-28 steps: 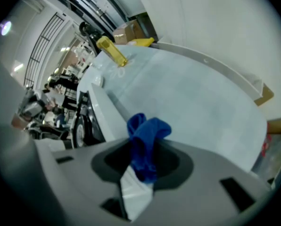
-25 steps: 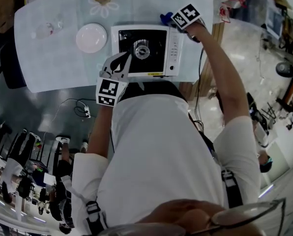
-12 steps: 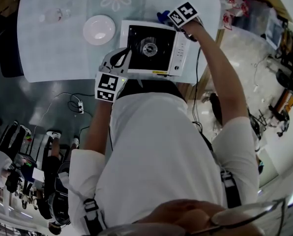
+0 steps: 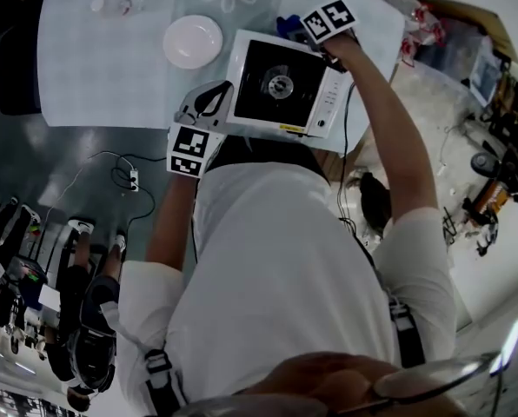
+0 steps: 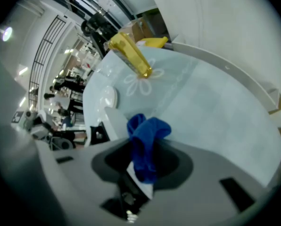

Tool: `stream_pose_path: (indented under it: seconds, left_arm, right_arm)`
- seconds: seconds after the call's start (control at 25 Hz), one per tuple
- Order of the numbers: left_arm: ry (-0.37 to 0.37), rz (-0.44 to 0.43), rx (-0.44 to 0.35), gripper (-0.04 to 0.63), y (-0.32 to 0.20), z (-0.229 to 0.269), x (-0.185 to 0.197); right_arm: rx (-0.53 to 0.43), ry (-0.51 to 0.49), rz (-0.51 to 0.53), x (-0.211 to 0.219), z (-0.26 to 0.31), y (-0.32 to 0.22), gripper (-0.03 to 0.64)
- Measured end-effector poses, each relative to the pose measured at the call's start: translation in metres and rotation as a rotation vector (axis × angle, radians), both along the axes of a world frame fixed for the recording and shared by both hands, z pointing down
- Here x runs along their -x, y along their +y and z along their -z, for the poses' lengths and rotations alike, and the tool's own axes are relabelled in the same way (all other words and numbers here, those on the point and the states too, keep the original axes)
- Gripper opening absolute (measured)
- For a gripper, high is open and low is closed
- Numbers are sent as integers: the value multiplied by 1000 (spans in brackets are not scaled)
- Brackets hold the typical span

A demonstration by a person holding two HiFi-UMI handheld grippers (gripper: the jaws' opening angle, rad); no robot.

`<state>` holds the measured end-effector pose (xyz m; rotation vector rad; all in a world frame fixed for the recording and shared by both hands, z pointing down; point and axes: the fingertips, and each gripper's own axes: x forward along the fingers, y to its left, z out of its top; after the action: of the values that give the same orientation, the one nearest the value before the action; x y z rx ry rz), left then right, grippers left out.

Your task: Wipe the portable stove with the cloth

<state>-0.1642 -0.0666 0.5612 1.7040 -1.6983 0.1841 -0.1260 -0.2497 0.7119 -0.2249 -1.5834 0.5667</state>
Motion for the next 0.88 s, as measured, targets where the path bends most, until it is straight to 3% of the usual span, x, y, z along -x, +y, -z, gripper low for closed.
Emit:
stream_pose_path:
  seconds: [0.88]
  left_arm:
    - [12, 129, 8, 35, 60, -12, 38]
  right_arm:
    - [76, -115, 29, 99, 12, 66, 137]
